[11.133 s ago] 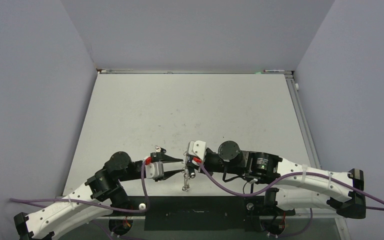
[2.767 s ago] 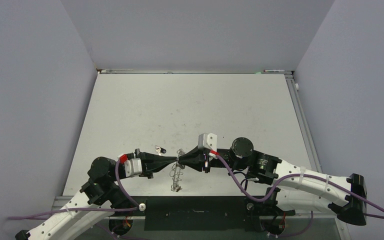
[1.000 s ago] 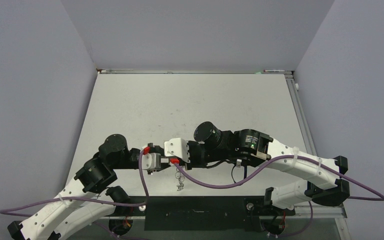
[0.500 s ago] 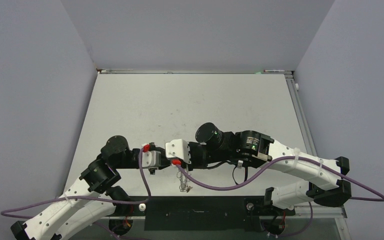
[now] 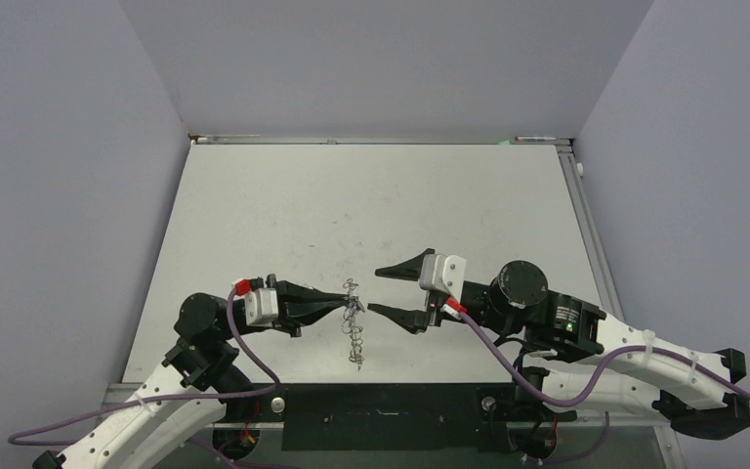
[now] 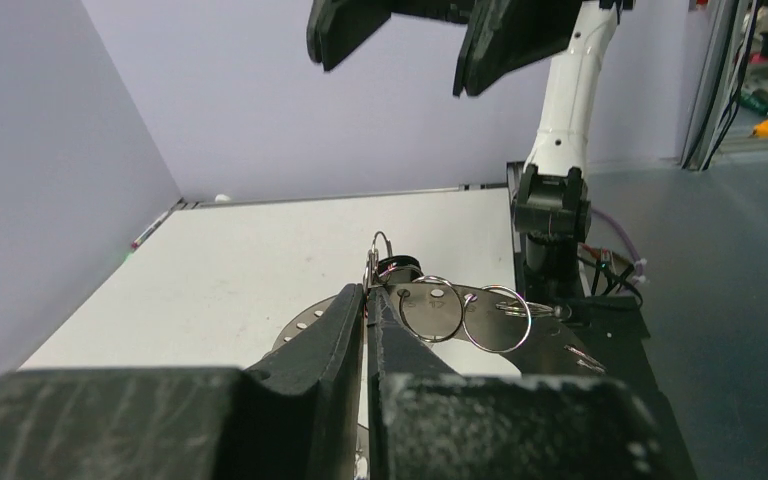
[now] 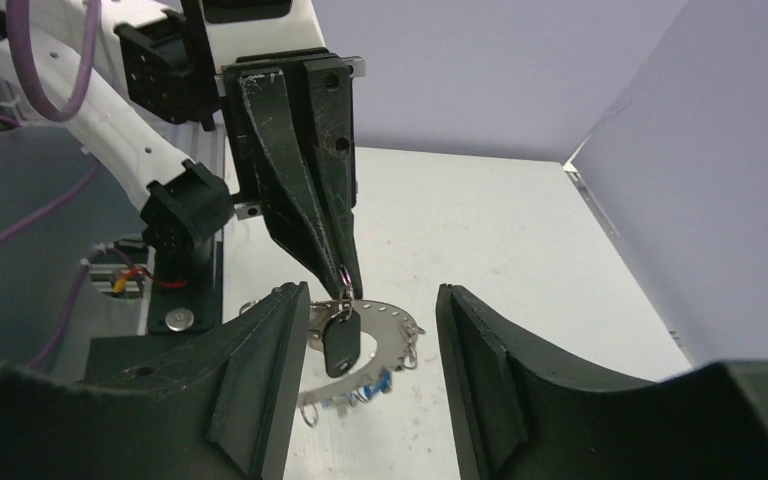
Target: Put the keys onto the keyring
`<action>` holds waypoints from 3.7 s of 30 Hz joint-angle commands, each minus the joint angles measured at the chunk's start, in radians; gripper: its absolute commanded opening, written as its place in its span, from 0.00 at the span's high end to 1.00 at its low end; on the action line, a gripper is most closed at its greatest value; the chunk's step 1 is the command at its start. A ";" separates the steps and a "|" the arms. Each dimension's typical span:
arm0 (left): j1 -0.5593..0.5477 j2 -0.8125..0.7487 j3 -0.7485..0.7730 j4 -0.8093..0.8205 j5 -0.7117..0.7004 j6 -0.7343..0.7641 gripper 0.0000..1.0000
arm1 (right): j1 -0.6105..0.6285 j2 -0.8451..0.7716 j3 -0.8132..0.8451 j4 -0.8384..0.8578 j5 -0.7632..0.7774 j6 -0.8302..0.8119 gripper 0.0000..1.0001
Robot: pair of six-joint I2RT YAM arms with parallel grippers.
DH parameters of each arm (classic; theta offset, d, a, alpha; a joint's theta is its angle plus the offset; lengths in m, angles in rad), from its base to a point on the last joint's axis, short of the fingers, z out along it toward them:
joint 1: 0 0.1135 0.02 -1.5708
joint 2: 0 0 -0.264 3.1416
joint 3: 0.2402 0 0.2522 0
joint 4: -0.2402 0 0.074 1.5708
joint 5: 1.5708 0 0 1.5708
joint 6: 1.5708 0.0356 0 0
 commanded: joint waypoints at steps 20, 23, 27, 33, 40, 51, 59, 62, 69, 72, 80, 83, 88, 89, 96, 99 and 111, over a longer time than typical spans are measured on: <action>0.048 -0.044 -0.086 0.445 0.016 -0.262 1.00 | -0.005 0.072 -0.100 0.356 -0.090 0.157 0.67; 0.051 -0.046 -0.088 0.445 0.014 -0.263 1.00 | -0.005 0.082 -0.100 0.357 -0.096 0.158 0.70; 0.052 -0.044 -0.088 0.447 0.014 -0.265 1.00 | -0.005 0.098 -0.096 0.352 -0.102 0.159 0.73; 0.052 -0.048 -0.088 0.446 0.010 -0.265 1.00 | -0.005 0.125 -0.080 0.332 -0.105 0.156 0.92; 0.054 -0.056 -0.091 0.446 -0.004 -0.265 1.00 | -0.005 0.101 -0.092 0.331 -0.090 0.160 0.95; 0.059 -0.078 -0.100 0.454 -0.034 -0.267 1.00 | -0.006 0.070 -0.152 0.357 -0.063 0.193 0.95; 0.064 -0.084 -0.107 0.465 -0.051 -0.271 1.00 | -0.006 0.067 -0.188 0.405 -0.069 0.220 0.94; 0.067 -0.087 -0.110 0.471 -0.060 -0.276 1.00 | -0.005 0.078 -0.199 0.425 -0.071 0.226 0.94; 0.068 -0.090 -0.115 0.484 -0.066 -0.283 1.00 | -0.005 0.130 -0.182 0.420 -0.080 0.225 0.76; 0.069 -0.092 -0.115 0.483 -0.068 -0.283 1.00 | -0.005 0.132 -0.161 0.390 -0.061 0.203 0.69; 0.069 -0.092 -0.115 0.480 -0.067 -0.283 1.00 | -0.005 0.100 -0.113 0.338 -0.052 0.151 0.68; 0.069 -0.090 -0.114 0.477 -0.064 -0.283 1.00 | -0.005 0.099 -0.101 0.331 -0.058 0.139 0.67; 0.069 -0.087 -0.114 0.478 -0.063 -0.283 1.00 | -0.005 0.098 -0.083 0.333 -0.061 0.120 0.67; 0.069 -0.087 -0.114 0.477 -0.063 -0.283 1.00 | -0.005 0.098 -0.079 0.333 -0.061 0.116 0.67; 0.070 -0.087 -0.114 0.478 -0.062 -0.285 1.00 | -0.005 0.131 -0.063 0.332 -0.062 0.102 0.70; 0.069 -0.087 -0.114 0.477 -0.062 -0.285 1.00 | -0.005 0.142 -0.062 0.336 -0.062 0.099 0.72; 0.070 -0.089 -0.114 0.477 -0.065 -0.286 1.00 | -0.005 0.160 -0.071 0.352 -0.078 0.099 0.87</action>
